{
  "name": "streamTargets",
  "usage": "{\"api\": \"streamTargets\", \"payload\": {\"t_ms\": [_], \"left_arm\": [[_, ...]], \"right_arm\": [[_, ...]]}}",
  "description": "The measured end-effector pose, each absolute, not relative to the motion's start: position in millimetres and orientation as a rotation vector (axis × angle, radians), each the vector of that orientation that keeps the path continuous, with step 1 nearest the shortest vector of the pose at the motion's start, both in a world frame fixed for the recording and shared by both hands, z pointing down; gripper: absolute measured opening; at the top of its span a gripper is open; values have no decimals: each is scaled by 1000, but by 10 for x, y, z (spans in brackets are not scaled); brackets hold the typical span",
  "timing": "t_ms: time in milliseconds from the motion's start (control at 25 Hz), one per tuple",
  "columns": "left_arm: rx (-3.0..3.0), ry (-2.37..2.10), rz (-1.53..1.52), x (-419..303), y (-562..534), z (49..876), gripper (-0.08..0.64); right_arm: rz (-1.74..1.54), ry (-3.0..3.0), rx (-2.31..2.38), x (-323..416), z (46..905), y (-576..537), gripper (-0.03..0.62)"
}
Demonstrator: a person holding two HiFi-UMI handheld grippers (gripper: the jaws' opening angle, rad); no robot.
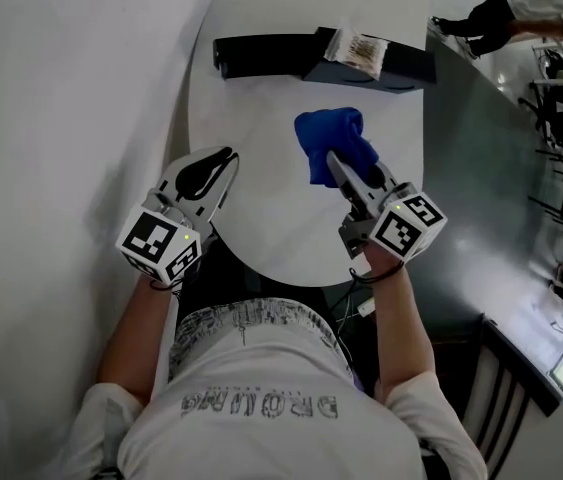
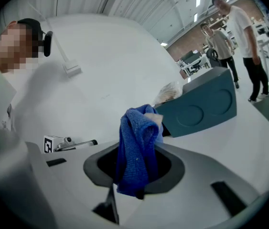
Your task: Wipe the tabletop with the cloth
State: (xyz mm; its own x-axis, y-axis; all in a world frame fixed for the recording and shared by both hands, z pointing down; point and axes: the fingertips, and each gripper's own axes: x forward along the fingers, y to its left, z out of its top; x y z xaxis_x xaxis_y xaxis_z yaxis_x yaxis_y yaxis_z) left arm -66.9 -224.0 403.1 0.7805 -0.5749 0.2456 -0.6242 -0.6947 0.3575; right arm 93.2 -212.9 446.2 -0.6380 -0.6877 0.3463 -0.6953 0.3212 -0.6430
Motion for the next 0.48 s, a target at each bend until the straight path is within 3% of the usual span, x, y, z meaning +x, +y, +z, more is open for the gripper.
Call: {"api": "streamTargets", "payload": {"t_ms": [480], "left_arm": [[2428, -1002, 155, -1024, -2255, 4297, 54]], "right_arm": [[894, -2510, 1084, 172, 4950, -2725, 109]]}}
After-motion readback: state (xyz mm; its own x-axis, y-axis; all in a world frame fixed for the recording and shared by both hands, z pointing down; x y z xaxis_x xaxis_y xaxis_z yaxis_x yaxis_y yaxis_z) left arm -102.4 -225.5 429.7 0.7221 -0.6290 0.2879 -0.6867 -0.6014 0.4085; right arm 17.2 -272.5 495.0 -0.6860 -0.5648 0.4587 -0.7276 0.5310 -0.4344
